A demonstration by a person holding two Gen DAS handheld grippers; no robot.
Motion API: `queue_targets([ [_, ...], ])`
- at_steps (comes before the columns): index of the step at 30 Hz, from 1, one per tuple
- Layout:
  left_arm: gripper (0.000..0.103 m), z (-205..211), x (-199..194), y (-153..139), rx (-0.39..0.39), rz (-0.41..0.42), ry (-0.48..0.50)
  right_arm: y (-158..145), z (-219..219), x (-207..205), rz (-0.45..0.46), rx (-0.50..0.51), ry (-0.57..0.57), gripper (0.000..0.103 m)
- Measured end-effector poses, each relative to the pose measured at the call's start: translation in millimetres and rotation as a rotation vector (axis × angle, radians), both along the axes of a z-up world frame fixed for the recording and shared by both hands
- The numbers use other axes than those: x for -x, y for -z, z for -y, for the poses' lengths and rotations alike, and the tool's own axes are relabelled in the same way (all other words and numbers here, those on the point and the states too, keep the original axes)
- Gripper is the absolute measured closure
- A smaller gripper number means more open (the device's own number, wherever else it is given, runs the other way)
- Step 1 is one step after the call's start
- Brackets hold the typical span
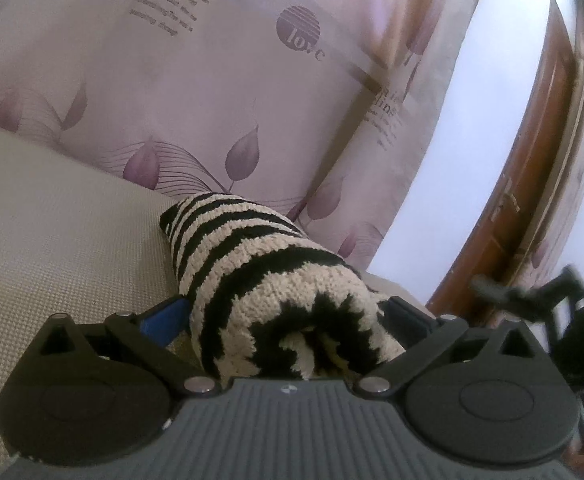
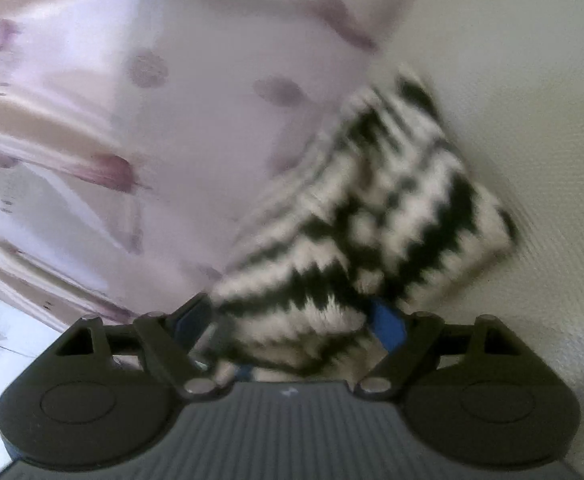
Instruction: Fold small clothes
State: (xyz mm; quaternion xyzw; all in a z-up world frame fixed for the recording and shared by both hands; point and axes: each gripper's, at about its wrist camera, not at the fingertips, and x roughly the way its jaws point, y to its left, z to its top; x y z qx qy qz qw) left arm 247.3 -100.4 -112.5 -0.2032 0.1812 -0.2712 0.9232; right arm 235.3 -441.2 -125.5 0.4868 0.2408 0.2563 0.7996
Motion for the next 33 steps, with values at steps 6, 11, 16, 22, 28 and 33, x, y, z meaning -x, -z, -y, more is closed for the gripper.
queue_targets([
  [6, 0.000, 2, 1, -2, -0.003, 0.010, -0.001, 20, -3, -21, -0.134, -0.020, -0.058, 0.017],
  [11, 0.000, 2, 0, -2, -0.002, 0.006, -0.001, 36, -10, -32, -0.164, -0.183, -0.081, 0.017],
  [16, 0.000, 1, 2, -3, 0.001, 0.015, -0.011, 28, -21, -45, -0.114, -0.091, -0.061, 0.054],
  [22, 0.000, -12, 13, -27, 0.019, 0.070, -0.132, -25, -22, -58, 0.078, 0.281, -0.027, 0.079],
  [28, 0.000, -8, -2, -68, 0.000, 0.042, -0.119, -83, -11, -35, 0.318, 0.592, 0.022, 0.081],
  [33, 0.000, 33, -9, -73, -0.143, 0.107, -0.061, -5, 9, -55, 0.056, 0.587, -0.050, 0.081],
])
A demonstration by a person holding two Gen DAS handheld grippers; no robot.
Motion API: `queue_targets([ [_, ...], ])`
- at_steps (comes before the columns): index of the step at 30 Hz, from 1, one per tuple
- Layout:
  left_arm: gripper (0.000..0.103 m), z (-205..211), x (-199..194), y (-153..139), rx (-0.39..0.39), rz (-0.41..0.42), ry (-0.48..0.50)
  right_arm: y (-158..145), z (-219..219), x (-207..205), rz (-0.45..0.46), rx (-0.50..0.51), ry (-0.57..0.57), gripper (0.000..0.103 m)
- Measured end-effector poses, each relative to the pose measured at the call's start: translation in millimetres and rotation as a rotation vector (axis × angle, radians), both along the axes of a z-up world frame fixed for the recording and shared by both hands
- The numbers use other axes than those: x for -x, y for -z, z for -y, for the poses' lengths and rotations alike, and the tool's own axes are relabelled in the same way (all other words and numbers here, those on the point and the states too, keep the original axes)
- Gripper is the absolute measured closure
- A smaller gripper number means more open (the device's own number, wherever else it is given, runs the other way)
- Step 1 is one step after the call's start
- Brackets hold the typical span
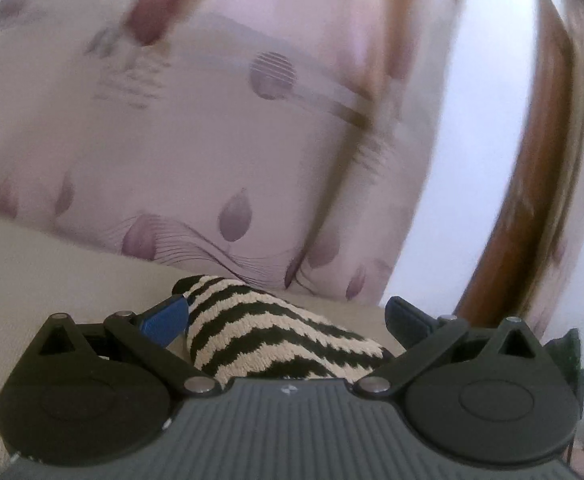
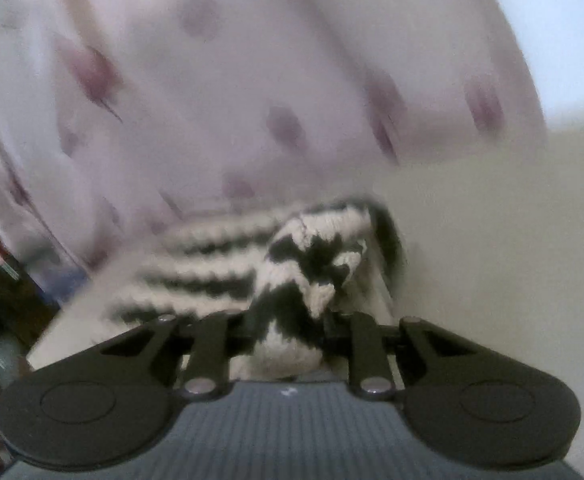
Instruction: Fold small clothes
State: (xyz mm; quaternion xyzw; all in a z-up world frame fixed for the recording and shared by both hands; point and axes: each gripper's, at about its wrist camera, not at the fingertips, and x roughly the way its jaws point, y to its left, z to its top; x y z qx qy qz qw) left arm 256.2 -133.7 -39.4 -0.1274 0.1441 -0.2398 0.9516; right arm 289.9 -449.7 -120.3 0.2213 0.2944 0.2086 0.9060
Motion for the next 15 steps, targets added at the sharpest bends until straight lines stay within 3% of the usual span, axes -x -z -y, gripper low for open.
queue_targets([
  [2, 0.000, 23, -2, 5, -0.090, 0.029, 0.026, 7, 11, 0, -0.009, -0.113, 0.013, 0.081],
  [4, 0.002, 42, -2, 12, -0.174, 0.059, 0.048, 6, 9, -2, -0.006, -0.123, 0.002, 0.081],
  [7, 0.005, 59, -2, 24, -0.247, 0.082, 0.090, 4, 6, -1, 0.005, -0.124, -0.032, 0.079],
  [9, 0.011, 61, -6, 36, -0.263, 0.043, 0.115, 7, 14, -6, -0.020, -0.178, -0.044, 0.076],
  [11, 0.011, 56, -2, 45, -0.261, 0.054, 0.110, 10, 31, -5, -0.044, -0.279, -0.042, 0.065],
  [13, 0.011, 52, 1, 52, -0.263, 0.057, 0.122, 5, 45, -5, -0.036, -0.363, -0.020, 0.039],
  [15, 0.011, 50, 4, 59, -0.280, 0.060, 0.128, -16, 56, -5, 0.017, -0.317, 0.065, 0.036],
])
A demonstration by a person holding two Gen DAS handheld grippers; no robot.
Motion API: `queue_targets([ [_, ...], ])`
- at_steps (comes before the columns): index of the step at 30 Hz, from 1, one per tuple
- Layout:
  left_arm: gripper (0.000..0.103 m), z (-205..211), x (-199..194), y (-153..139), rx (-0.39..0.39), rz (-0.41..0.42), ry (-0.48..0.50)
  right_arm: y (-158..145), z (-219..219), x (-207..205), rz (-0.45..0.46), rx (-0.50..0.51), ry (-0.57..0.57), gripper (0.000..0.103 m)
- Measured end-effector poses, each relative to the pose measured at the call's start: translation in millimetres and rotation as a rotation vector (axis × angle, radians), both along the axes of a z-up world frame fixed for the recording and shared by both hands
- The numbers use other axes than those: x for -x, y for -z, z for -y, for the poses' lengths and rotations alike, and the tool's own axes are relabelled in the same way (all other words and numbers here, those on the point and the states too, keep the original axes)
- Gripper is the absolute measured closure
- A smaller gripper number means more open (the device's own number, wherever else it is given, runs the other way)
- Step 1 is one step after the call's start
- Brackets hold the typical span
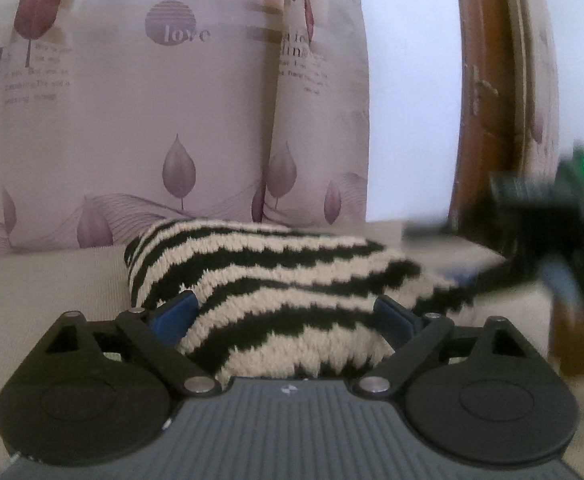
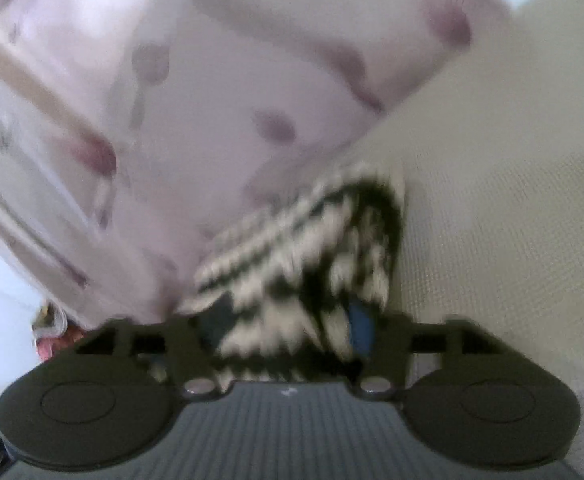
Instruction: Fold small clothes
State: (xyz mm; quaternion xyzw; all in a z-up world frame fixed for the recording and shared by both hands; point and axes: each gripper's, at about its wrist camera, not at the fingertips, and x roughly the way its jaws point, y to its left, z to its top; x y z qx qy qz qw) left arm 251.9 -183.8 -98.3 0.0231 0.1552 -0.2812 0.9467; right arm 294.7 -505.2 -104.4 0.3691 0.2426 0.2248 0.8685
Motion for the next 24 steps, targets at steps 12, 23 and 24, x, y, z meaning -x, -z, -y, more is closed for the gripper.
queue_targets([
  [12, 0.011, -17, -5, 0, 0.078, -0.060, 0.011, -46, -139, -91, 0.155, 0.652, -0.228, 0.059],
  [23, 0.012, -39, -16, -37, 0.327, -0.145, 0.026, -26, -150, -91, 0.159, 0.747, -0.280, 0.059],
  [24, 0.018, -34, -19, -36, 0.311, -0.156, 0.056, -32, -144, -94, 0.138, 0.714, -0.289, 0.059],
])
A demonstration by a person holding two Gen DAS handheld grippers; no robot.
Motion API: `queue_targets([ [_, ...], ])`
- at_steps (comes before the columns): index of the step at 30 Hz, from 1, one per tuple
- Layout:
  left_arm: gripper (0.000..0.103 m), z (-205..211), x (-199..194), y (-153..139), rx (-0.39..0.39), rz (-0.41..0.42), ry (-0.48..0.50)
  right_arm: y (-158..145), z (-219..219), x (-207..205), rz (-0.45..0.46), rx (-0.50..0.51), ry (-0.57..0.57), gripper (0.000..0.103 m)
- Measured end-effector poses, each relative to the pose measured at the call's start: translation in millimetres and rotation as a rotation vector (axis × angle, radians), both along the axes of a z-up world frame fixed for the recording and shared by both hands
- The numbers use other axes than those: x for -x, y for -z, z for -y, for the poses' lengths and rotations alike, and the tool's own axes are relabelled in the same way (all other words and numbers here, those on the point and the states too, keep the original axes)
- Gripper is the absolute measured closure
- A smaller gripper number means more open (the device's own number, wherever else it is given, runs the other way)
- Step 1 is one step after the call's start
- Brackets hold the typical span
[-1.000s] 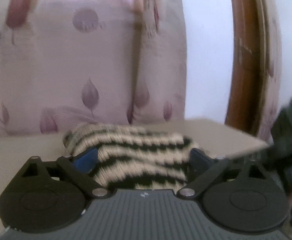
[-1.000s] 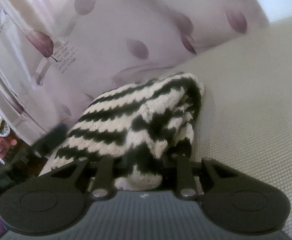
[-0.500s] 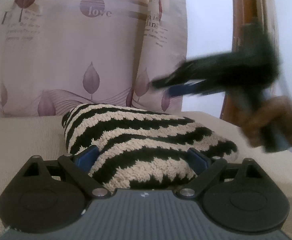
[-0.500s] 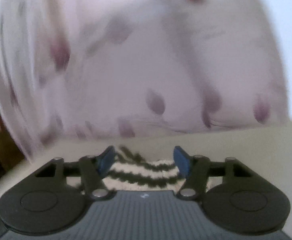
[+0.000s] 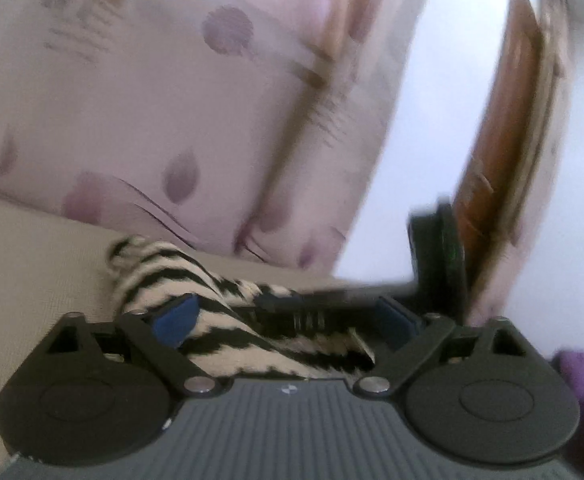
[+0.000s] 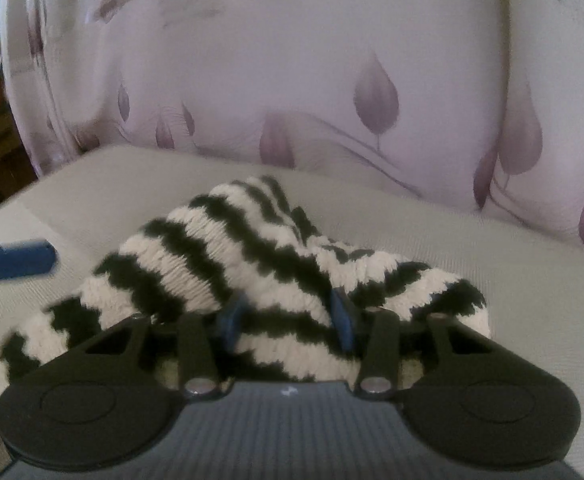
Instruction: Fold small clothes
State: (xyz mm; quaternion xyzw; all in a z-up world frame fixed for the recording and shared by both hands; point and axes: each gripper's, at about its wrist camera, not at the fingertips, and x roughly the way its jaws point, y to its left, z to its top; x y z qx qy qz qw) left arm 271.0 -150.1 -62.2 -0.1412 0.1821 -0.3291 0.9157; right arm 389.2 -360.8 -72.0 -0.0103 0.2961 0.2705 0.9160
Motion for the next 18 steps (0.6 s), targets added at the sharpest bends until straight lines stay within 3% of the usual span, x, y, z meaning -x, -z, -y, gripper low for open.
queue_targets([
  [2, 0.019, 7, 1, 5, -0.025, 0.005, 0.036, -15, 10, -6, -0.024, -0.055, -0.006, 0.057],
  [4, 0.019, 10, 5, 12, -0.050, 0.032, 0.050, -37, 15, -6, 0.007, -0.096, -0.020, 0.057],
  [7, 0.019, 11, 10, 20, -0.077, 0.057, 0.046, -53, 1, -18, 0.001, -0.147, -0.080, 0.056],
  [9, 0.020, 10, 11, 22, -0.088, 0.067, 0.048, -49, -25, -31, -0.036, -0.105, -0.139, 0.057],
  [11, 0.020, 7, 11, 25, -0.088, 0.064, 0.046, -34, -49, -43, -0.090, -0.056, -0.197, 0.069],
  [13, 0.020, 4, 12, 30, -0.090, 0.064, 0.020, -14, -67, -54, -0.141, -0.003, -0.196, 0.069],
  [18, 0.019, -4, 6, 33, -0.038, 0.032, 0.021, 2, -73, -65, -0.172, -0.050, -0.177, 0.064],
])
